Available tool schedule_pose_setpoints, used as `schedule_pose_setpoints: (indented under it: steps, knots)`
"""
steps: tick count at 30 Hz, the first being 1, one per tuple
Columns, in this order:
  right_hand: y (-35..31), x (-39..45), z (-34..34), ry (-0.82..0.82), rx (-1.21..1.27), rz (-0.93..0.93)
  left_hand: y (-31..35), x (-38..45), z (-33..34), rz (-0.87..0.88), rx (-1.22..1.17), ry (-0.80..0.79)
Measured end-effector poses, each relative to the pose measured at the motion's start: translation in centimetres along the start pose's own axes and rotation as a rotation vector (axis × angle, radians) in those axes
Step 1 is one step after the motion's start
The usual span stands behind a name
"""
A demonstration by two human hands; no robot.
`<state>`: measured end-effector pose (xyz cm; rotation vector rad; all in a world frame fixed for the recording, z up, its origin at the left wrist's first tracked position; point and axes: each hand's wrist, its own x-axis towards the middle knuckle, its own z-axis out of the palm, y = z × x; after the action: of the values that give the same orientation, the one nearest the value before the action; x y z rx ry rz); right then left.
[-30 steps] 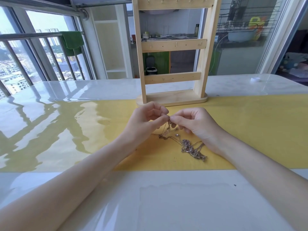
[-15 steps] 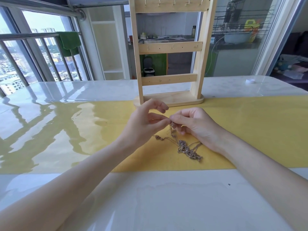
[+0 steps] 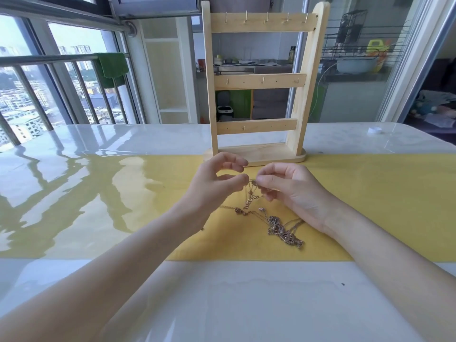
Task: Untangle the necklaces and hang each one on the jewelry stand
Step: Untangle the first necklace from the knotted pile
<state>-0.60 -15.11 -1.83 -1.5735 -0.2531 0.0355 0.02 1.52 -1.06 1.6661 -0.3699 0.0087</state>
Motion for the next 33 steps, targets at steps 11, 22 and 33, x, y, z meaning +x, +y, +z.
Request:
schedule_pose_setpoints:
  steps: [11,22,33]
  knots:
    - [-0.31,0.01,0.16,0.013,0.111,-0.01,0.36,-0.31,0.24,0.146,0.096,-0.009]
    - [-0.78,-0.2,0.23,-0.062,0.141,0.041,-0.11,-0.41,0.02,0.134,0.096,-0.086]
    - [-0.81,-0.3,0.27,-0.1,0.194,0.08,-0.12,-0.51,0.08,0.137,0.082,-0.111]
